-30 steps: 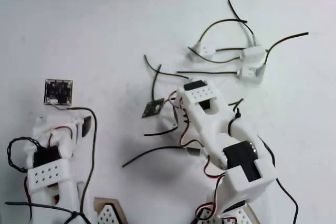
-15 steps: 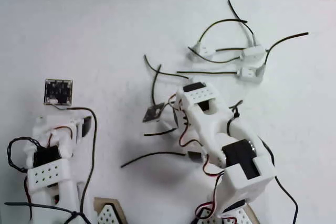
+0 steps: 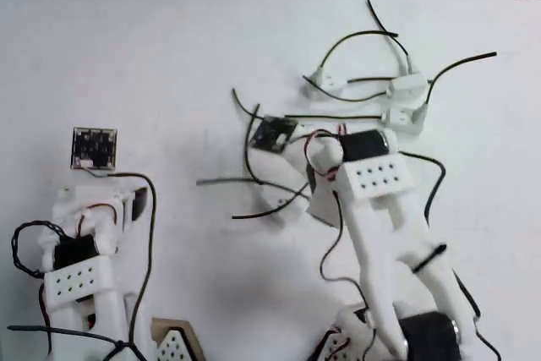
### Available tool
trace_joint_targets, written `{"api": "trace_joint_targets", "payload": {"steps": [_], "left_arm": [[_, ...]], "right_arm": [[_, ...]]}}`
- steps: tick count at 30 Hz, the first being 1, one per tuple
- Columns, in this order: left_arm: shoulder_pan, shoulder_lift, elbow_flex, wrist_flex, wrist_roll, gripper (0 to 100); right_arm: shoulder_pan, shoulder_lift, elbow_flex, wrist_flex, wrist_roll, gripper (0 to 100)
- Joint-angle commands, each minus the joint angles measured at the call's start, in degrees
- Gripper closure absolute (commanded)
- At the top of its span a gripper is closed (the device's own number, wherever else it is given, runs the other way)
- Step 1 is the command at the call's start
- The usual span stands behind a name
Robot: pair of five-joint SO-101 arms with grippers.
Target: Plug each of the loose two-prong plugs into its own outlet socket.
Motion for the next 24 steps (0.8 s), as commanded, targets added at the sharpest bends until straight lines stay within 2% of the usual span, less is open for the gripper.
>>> {"api": "trace_joint_targets", "payload": {"steps": [1, 6, 12, 16, 20, 24], "left_arm": [[0.48, -1.01, 0.09, -1.23, -0.62, 68], [0.57, -1.01, 0.09, -1.23, -0.62, 68], [0.57, -1.01, 0.09, -1.23, -0.53, 68], [0.57, -1.01, 0.09, -1.23, -0.44, 68], [0.57, -1.01, 0.09, -1.23, -0.44, 68], [0.57, -1.01, 0.09, -1.23, -0.44, 68]], "right_arm": [[-1.36, -5.32, -0.26, 0.57, -6.68, 98.1], [-2.51, -8.84, -0.35, 0.31, -15.47, 98.1], [-3.56, -15.87, -0.09, -7.08, -26.55, 98.1], [-11.56, -21.93, 4.22, -11.74, -31.82, 98.1], [-20.0, -28.62, 13.98, -21.85, -37.19, 98.1], [-23.16, -35.65, 26.29, -36.88, -42.11, 98.1]]}}
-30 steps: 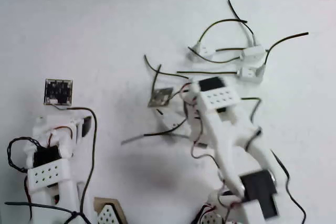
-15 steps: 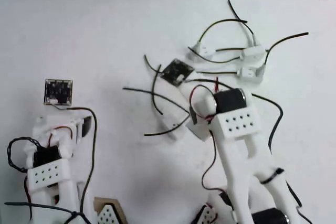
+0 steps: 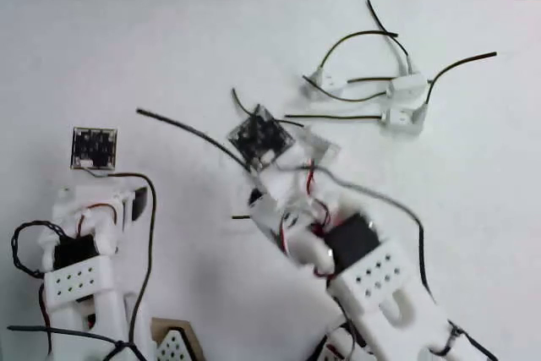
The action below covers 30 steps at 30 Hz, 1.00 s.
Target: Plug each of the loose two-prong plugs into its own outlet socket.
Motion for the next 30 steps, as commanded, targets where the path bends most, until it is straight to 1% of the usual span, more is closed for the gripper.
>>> {"api": "trace_joint_targets", "payload": {"steps": [1, 3, 5, 7, 9, 11, 14, 18, 22, 30], "left_arm": [[0.57, -1.01, 0.09, -1.23, -0.44, 68], [0.57, -1.01, 0.09, -1.23, -0.35, 68], [0.57, -1.1, -0.09, -1.23, -0.35, 68], [0.57, -1.1, -0.35, -1.23, -0.26, 68], [0.66, -1.1, -0.79, -1.23, -0.18, 68], [0.66, -1.1, -2.37, -0.88, 1.23, 68], [1.8, -1.1, -6.07, -0.7, 8.26, 68], [8.13, -1.1, -10.29, -0.7, 16.44, 68], [14.73, -1.1, -13.36, -0.7, 23.03, 68], [25.63, -1.19, -15.65, -0.62, 24.0, 68]], "right_arm": [[-1.89, -6.73, 9.23, -14.73, -4.04, 98.1], [-1.63, -9.71, 15.03, -23.6, -5.71, 98.1], [-1.89, -12.18, 19.87, -30.2, -7.38, 98.1], [-1.89, -13.67, 23.21, -34.59, -9.14, 98.1], [-1.89, -14.73, 25.23, -36.53, -11.34, 98.1], [-1.89, -15.34, 26.29, -36.88, -13.98, 98.1], [-1.89, -15.6, 26.9, -36.97, -18.64, 98.1], [-1.98, -15.6, 27.52, -36.97, -22.68, 98.1], [-1.98, -15.6, 29.01, -36.97, -23.12, 98.1], [-1.98, -15.69, 29.71, -36.62, -23.12, 98.1]]}}
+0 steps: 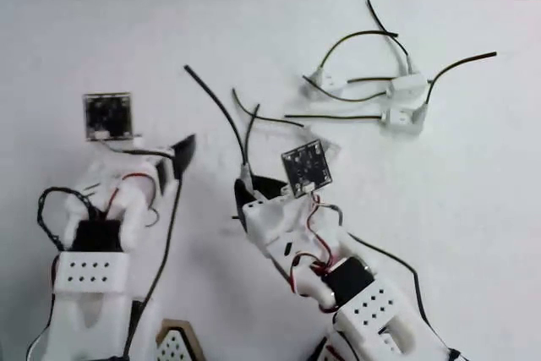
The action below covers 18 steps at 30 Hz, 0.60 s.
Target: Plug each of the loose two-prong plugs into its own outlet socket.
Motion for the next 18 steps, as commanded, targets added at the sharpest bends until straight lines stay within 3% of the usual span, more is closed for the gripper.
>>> {"api": "trace_joint_targets", "payload": {"steps": [1, 7, 18], "left_arm": [[4.88, -1.19, -2.99, -0.62, 0.53, 68], [10.42, -4.79, -2.73, 0.0, 0.35, 68], [23.6, -31.08, 0.88, 18.99, -2.99, 68]], "right_arm": [[-0.4, -1.27, -0.53, -0.57, -0.44, 98.1], [-3.12, -1.27, 1.23, -0.92, 0.0, 98.1], [-3.38, -1.27, 1.32, -0.57, 0.0, 98.1]]}}
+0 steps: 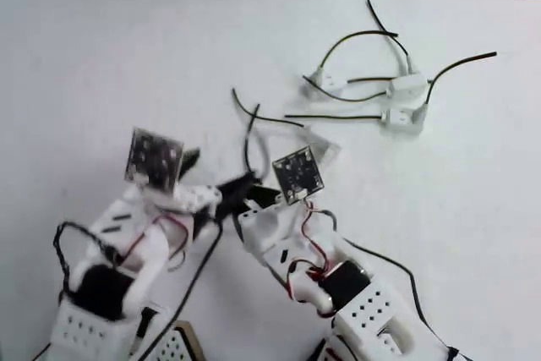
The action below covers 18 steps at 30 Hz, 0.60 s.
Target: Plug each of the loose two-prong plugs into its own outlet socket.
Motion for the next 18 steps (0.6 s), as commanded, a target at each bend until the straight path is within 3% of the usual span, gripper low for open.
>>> {"api": "trace_joint_targets", "payload": {"steps": [1, 9, 18], "left_arm": [[2.07, -5.41, 0.79, 2.99, -2.46, 68], [-8.92, -5.93, 1.67, 3.6, -2.81, 68], [-9.71, -3.38, 1.32, 6.86, -6.42, 67]], "right_arm": [[-0.66, -1.1, -0.53, -0.57, 0.0, 98.1], [3.21, -1.1, -0.7, -0.57, 0.09, 98.1], [19.03, -1.1, -2.99, -5.23, -0.53, 98.1]]}}
